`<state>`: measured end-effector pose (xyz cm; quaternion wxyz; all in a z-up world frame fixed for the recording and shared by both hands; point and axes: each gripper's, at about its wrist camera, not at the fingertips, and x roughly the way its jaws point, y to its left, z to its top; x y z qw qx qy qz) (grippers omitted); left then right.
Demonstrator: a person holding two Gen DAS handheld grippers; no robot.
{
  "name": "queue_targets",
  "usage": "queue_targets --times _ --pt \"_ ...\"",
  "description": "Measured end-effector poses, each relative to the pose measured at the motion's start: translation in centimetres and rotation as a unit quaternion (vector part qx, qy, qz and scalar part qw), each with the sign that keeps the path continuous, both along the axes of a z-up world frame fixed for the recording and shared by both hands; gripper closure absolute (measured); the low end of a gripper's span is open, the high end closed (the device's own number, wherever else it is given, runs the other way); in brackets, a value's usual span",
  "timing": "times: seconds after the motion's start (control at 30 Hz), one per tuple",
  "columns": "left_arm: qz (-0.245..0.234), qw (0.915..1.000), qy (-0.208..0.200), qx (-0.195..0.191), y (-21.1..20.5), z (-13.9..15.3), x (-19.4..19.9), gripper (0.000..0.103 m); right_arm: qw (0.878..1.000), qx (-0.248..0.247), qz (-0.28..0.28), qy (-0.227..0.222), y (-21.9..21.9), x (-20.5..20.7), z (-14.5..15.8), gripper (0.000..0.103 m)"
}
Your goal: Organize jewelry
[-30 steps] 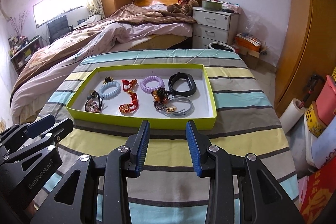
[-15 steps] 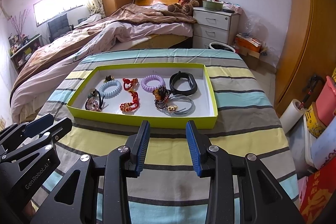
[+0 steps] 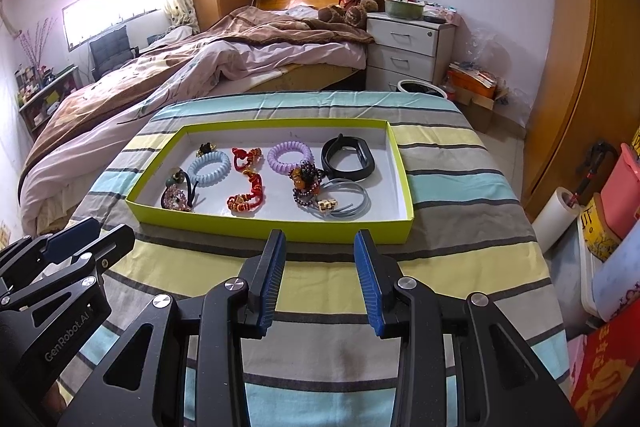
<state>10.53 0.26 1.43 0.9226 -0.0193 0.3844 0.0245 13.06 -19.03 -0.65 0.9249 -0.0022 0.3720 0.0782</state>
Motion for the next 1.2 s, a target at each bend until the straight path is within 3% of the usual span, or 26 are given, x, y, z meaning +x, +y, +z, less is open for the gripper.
queue_targets --times 1.2 --pt "0.006 1.0000 0.001 -0.008 0.49 -0.22 0.06 0.064 1.000 -0.003 0.001 0.003 -0.10 0.01 -0.05 0.066"
